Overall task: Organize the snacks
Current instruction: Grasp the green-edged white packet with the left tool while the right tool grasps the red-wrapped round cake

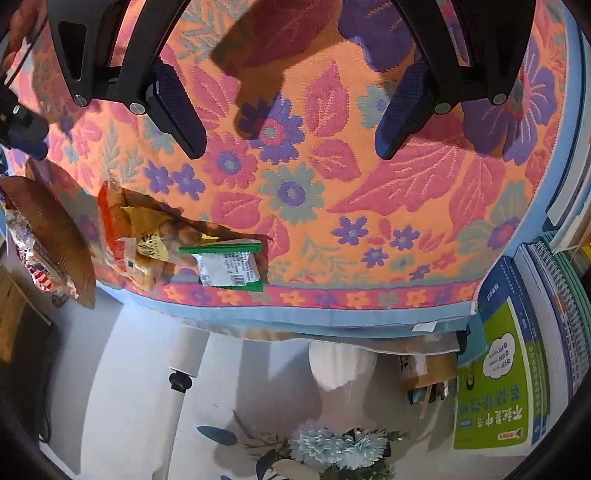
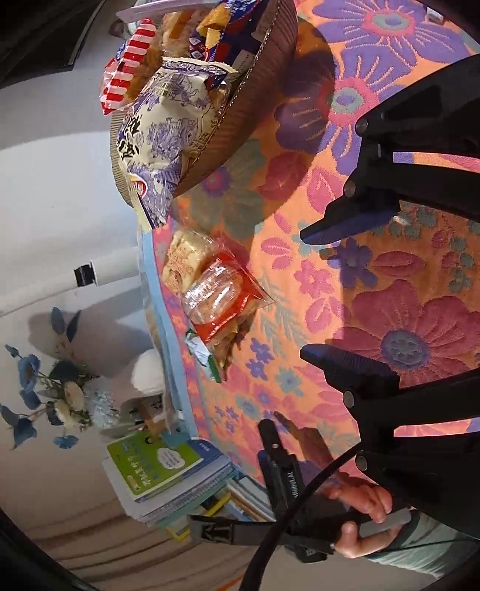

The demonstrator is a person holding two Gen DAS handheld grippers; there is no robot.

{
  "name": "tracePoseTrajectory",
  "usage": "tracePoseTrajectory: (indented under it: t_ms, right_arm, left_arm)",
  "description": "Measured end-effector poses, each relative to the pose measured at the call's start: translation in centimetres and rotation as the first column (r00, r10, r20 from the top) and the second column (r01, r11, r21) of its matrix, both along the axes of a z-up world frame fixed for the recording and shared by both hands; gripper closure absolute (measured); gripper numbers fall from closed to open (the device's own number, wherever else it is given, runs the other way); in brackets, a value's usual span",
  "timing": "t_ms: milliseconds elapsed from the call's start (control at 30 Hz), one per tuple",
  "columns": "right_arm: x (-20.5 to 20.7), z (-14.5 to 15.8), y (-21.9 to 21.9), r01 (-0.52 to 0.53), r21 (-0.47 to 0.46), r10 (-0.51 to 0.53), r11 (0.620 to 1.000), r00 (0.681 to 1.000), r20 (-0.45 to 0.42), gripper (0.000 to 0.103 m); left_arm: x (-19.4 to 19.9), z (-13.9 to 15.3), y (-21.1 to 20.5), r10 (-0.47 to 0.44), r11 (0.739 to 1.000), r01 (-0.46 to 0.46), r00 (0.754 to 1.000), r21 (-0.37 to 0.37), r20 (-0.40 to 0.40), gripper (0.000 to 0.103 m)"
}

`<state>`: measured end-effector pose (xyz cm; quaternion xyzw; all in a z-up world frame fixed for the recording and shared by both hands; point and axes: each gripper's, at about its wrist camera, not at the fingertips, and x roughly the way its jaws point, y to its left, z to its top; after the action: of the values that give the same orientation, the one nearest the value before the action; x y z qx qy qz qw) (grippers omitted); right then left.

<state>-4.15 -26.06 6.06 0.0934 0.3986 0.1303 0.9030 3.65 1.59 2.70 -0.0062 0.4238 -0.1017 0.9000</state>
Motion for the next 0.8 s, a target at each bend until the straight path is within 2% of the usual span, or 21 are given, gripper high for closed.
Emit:
tracePoseTrajectory:
  t_ms: [100,133,167,200,267,333,400,467,500,600,633,667,700,800]
  right_arm:
    - [0.6,1.1,1.1,-0.071,0.022,0.072,0.997,0.996,-0.06,0.044]
    - [1.0,1.7,1.5,-0.078,0.016,0.079,0.997,0.995,-0.066,0.038]
    - [1.7,2.6,2.1,-0.075,-0.008,0.074,0.997,0.996,-0.058,0.033]
    - [2.3,3.1,2.5,-0.063,-0.028,0.062,0.998,0.997,-0.049,0.021]
    - [4.0,3.5,3.2,-0.018,-0.074,0.018,0.997,1.0,-0.002,0.02]
    - [5.5,3.1,4.0,0.003,-0.106,-0.001,0.994,1.0,0.018,0.02]
    - [6.7,2.2,4.4,0.03,-0.107,-0.026,0.994,0.999,0.033,0.02]
    - [7.7,1.0,4.7,0.052,-0.116,-0.048,0.992,0.998,0.037,0.02]
    - [8.1,0.6,4.8,0.063,-0.129,-0.059,0.99,0.998,0.039,0.02]
    - [9.3,-0.7,4.6,0.097,-0.178,-0.089,0.979,0.995,0.049,0.02]
    - [9.6,-1.1,4.4,0.099,-0.179,-0.092,0.979,0.995,0.047,0.02]
    - [10.0,-1.4,4.1,0.094,-0.167,-0.09,0.981,0.995,0.034,0.02]
    - [10.5,-1.7,3.9,0.086,-0.141,-0.085,0.986,0.996,0.014,0.02]
    - [11.1,-2.1,3.5,0.067,-0.108,-0.068,0.992,0.998,-0.006,0.024]
  left_arm:
    - [0.4,2.5,-0.6,-0.045,0.998,0.046,0.999,-0.051,0.01,0.012]
    - [0.7,3.4,-1.1,-0.051,0.997,0.052,0.998,-0.048,0.023,0.012]
    - [1.3,4.3,-1.7,-0.057,0.998,0.058,0.998,-0.036,0.031,0.012]
    - [2.3,4.9,-2.5,-0.066,0.998,0.067,0.997,-0.02,0.026,0.012]
    - [4.6,5.3,-3.6,-0.085,0.996,0.085,0.996,-0.017,0.016,0.012]
    - [7.3,4.8,-4.2,-0.066,0.997,0.067,0.998,-0.035,0.019,0.012]
    - [9.9,3.3,-4.4,-0.065,0.994,0.062,0.997,-0.094,-0.035,0.012]
    - [11.8,1.5,-4.6,-0.101,0.979,0.081,0.99,-0.187,-0.096,0.014]
    - [12.3,1.0,-4.7,-0.112,0.974,0.087,0.988,-0.208,-0.111,0.014]
    - [12.7,-0.2,-5.3,-0.109,0.975,0.082,0.986,-0.206,-0.127,0.015]
    - [12.8,-0.6,-5.5,-0.108,0.979,0.084,0.986,-0.184,-0.126,0.018]
    - [12.8,-0.9,-5.7,-0.109,0.983,0.087,0.985,-0.163,-0.131,0.027]
    - [12.8,-1.2,-5.8,-0.108,0.986,0.089,0.985,-0.142,-0.132,0.028]
    - [12.6,-1.0,-5.1,-0.108,0.983,0.088,0.987,-0.162,-0.122,0.049]
